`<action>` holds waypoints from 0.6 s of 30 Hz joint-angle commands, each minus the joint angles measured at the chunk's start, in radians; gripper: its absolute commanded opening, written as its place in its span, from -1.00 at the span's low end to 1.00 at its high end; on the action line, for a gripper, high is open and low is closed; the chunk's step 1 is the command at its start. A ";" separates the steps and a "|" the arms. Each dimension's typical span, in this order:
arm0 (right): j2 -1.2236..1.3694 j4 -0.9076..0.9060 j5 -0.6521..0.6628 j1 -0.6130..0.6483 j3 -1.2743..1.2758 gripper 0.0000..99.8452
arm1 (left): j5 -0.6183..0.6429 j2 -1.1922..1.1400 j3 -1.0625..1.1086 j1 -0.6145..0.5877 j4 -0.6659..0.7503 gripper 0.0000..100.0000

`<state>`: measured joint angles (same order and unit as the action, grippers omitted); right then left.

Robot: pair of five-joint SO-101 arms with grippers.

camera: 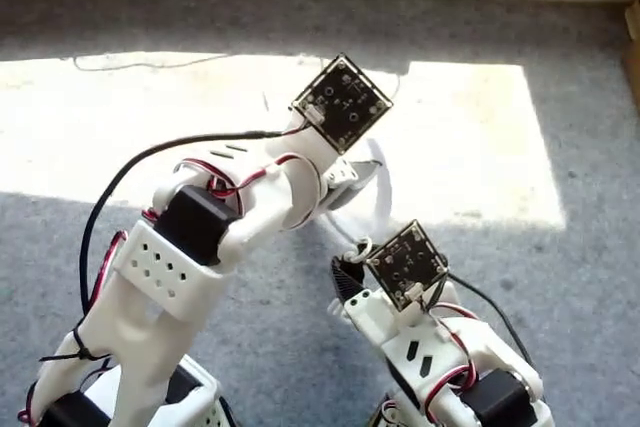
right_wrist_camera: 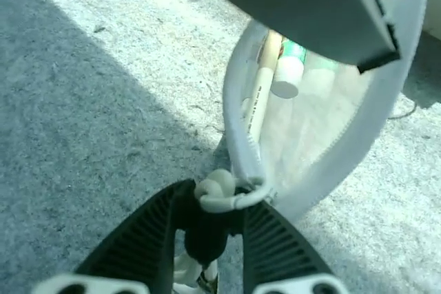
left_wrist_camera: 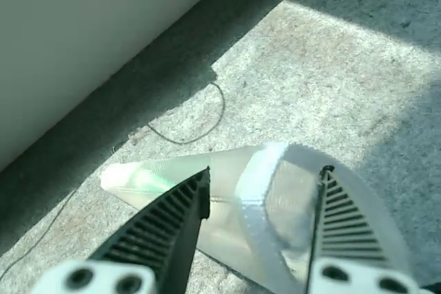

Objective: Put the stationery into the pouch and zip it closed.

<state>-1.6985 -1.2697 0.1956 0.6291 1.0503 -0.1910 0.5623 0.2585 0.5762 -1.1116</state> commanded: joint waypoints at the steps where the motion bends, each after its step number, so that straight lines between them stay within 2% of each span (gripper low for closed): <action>1: -0.027 0.007 0.009 0.018 -0.008 -0.99 | -0.009 0.004 0.001 0.085 0.000 -0.51; 12: -0.027 0.007 0.008 0.016 -0.007 -0.99 | -0.008 0.005 -0.028 0.082 -0.005 -0.51; 18: -0.027 0.008 0.005 0.016 -0.007 -0.99 | -0.009 0.005 -0.143 0.061 -0.138 -0.52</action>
<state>-1.7139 -1.2681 0.1956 0.6260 1.0487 -0.1895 0.5562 0.2294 0.6529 -1.1745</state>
